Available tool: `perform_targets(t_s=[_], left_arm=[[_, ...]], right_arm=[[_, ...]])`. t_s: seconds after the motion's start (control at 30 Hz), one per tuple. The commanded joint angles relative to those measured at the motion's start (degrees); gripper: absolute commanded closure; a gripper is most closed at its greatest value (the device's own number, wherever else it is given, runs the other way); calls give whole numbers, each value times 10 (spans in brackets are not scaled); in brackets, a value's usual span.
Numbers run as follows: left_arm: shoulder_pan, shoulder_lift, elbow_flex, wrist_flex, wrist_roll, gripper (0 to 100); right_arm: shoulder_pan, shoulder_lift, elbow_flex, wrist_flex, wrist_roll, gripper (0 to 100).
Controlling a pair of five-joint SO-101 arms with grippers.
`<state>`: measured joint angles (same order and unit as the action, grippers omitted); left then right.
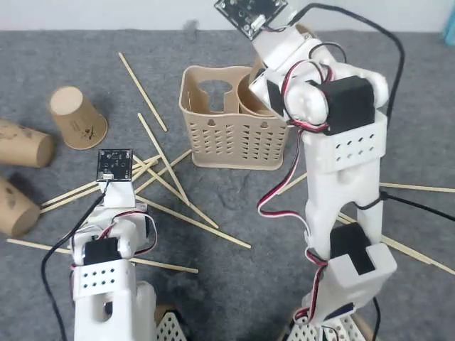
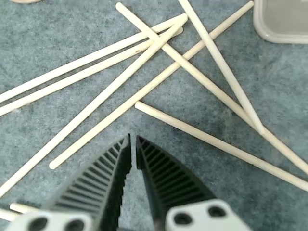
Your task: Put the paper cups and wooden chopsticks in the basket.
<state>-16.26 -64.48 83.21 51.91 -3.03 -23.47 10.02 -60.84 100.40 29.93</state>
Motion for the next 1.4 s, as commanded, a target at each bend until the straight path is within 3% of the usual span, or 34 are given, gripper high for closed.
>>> perform_targets(t_s=[0.0, 0.33, 0.57, 0.83, 1.0, 1.37], left_arm=[[-1, -11, -1, -13, -4, 988], [-1, -11, -1, -12, -4, 988], [-2, -11, -1, -12, -4, 988], [-2, -11, -1, -12, -4, 988], [-2, -11, -1, -12, -4, 988], [-2, -11, -1, -11, -4, 988]], right_arm=[[6, -4, 18, 15, 6, 990], [1, -4, 105, -34, 3, 974], [-25, -21, 74, -39, -10, 828], [-27, -61, -8, -19, -79, 838], [-21, -102, -6, 16, -84, 996], [-7, -152, 68, 17, -160, 990]])
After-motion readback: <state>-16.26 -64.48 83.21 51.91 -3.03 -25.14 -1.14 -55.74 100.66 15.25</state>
